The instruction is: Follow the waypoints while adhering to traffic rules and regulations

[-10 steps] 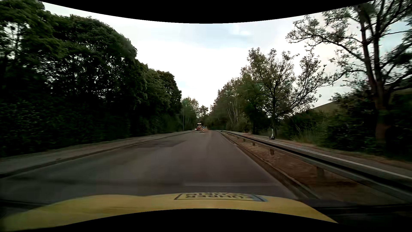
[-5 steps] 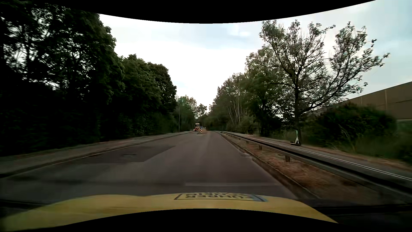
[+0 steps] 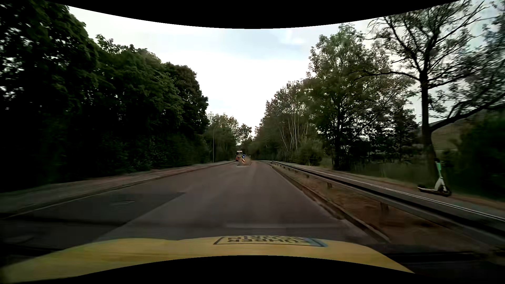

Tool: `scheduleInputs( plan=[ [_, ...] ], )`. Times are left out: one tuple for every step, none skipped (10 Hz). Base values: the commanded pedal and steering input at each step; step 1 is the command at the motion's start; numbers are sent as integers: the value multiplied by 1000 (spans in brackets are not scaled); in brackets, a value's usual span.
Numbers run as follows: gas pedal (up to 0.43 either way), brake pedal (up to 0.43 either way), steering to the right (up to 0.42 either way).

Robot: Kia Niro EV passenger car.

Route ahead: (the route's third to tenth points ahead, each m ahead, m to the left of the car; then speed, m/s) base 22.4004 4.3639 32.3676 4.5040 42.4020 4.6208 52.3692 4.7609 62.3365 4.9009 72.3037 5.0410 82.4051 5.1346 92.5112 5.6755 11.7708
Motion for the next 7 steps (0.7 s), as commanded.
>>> scheduleInputs(
  plan=[
    [79, 0, 4],
    [79, 0, 4],
    [79, 0, 4],
    [79, 0, 4],
    [79, 0, 3],
    [79, 0, 3],
    [79, 0, 2]
  ],
)
